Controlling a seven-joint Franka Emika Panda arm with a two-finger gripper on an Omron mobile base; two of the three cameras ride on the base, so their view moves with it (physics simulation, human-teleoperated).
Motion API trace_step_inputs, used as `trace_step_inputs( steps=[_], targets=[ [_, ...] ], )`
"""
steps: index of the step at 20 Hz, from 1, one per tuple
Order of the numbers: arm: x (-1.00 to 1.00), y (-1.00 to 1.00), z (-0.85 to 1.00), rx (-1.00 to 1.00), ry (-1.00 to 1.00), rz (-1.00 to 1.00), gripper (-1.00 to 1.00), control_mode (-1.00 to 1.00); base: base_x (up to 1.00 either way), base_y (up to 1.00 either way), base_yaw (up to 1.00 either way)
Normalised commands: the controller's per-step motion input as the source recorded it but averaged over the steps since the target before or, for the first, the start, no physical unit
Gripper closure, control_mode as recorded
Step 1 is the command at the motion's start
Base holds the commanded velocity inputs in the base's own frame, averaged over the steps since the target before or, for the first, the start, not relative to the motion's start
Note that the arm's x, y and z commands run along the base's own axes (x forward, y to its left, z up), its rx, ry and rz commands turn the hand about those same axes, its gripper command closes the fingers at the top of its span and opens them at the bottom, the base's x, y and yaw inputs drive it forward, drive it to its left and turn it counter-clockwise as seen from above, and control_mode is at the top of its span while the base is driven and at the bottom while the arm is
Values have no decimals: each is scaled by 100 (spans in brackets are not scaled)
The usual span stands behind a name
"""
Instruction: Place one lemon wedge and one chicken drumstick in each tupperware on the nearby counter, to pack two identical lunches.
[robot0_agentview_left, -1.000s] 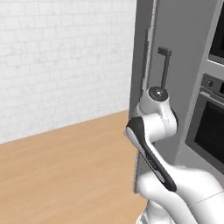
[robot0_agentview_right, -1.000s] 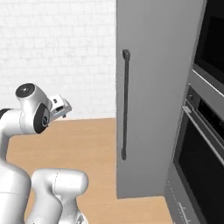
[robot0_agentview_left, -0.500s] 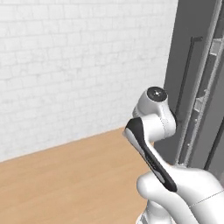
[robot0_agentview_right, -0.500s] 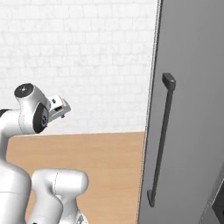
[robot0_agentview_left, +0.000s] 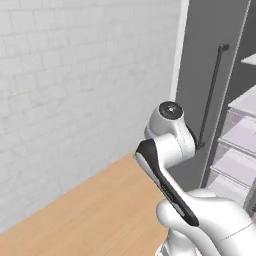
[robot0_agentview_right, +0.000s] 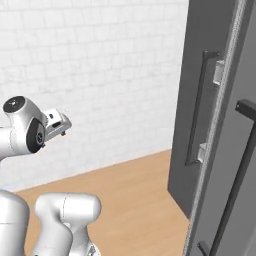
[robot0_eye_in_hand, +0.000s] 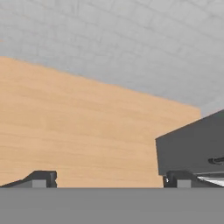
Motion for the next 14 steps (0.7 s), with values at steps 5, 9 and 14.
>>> trace_step_inputs(
  steps=[5, 9, 14],
  targets=[
    [0, 0, 0, 0, 0, 0, -100, 100, 85, 82, -76],
    [0, 0, 0, 0, 0, 0, -100, 100, 33, 53, -88],
    [0, 0, 0, 0, 0, 0, -100, 100, 25, 51, -88]
  ],
)
